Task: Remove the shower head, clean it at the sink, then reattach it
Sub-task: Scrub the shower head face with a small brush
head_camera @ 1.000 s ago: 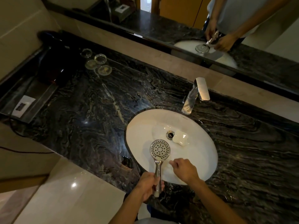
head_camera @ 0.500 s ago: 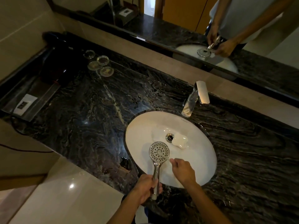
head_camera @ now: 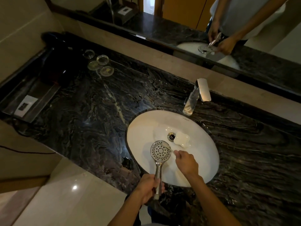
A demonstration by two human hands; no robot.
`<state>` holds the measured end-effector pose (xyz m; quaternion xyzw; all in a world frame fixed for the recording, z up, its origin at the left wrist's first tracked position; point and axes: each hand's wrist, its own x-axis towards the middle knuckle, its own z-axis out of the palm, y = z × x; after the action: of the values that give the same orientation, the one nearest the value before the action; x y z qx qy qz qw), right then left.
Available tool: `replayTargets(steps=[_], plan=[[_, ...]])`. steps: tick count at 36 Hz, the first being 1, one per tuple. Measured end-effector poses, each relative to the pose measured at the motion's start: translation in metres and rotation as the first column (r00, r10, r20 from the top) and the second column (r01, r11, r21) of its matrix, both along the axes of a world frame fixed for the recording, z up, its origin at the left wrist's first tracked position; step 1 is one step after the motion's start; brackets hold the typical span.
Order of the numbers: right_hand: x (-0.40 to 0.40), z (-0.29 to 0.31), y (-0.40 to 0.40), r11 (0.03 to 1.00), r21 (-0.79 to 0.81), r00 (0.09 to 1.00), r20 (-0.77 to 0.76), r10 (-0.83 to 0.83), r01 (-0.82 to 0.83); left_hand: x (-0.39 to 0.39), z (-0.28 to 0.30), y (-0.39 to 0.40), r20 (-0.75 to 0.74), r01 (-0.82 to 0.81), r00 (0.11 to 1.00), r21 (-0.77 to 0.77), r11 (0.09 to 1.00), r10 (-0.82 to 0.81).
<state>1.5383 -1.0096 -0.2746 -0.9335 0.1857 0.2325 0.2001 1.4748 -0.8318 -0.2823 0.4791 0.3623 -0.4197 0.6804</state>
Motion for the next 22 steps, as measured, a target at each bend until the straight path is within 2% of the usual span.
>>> replayTargets(steps=[7,11,17,22], plan=[[-0.056,-0.015,0.011,0.996,0.033,0.992,-0.086,0.091,-0.088,0.002,-0.002,0.000,-0.006,-0.018,1.000,-0.017,1.000,0.018],[-0.034,-0.008,0.003,0.994,-0.006,0.993,-0.040,0.107,-0.107,0.001,-0.001,0.000,0.008,-0.021,1.000,-0.015,1.000,0.021],[0.008,-0.001,-0.007,1.000,-0.009,1.000,0.000,0.006,-0.006,-0.001,-0.001,0.000,0.000,-0.022,1.000,-0.027,0.999,0.022],[-0.009,-0.009,0.000,0.999,0.051,1.000,-0.012,0.002,-0.002,-0.001,-0.006,0.001,-0.009,-0.016,1.000,-0.030,0.999,0.016]])
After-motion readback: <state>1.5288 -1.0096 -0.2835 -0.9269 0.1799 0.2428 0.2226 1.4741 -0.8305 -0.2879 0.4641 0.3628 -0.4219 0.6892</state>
